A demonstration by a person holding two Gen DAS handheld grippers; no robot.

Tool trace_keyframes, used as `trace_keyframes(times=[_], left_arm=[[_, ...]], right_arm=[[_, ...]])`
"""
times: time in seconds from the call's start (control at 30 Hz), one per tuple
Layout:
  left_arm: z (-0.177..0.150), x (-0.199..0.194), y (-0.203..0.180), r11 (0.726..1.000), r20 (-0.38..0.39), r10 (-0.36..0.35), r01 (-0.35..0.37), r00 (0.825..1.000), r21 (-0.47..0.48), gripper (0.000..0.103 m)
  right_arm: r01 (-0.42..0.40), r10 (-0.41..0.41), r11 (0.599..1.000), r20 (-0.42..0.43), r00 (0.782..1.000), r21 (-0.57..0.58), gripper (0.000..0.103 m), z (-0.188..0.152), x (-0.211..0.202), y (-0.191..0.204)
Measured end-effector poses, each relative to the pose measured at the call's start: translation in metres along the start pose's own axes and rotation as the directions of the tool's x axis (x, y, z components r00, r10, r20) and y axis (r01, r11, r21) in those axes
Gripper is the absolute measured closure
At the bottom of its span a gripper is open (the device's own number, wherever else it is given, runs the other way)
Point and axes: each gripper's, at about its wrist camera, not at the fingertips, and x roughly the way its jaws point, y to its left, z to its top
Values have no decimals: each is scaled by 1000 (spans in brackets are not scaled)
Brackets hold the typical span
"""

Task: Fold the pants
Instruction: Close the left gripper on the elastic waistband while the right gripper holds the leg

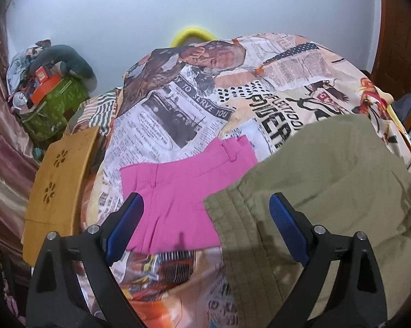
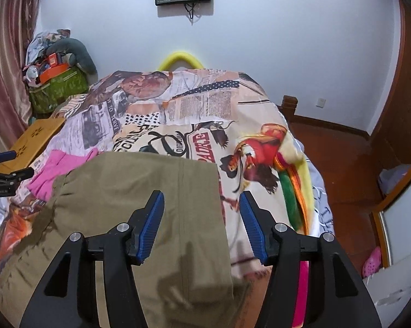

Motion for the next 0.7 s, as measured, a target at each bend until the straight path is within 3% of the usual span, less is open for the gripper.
trace_keyframes(times=[0.1,0.33,0.57,0.7], left_arm=[[4,18,3,1000,7,15,-14,1000,-14,9],[-4,77,7,998,-96,-40,36,995,-50,9],[-15,110,-4,996,-140,-82,76,987,-45,9],[-17,119,-4,987,-153,-143,129,978,-93,13]], right_arm=[[9,-9,1000,-33,999,14,50,3,29,-5],[28,-25,999,-94,995,25,50,4,82,-19],[-20,33,996,-148,988,87,50,14,128,-26],[-33,51,992,-152,987,120,50,15,148,-21]])
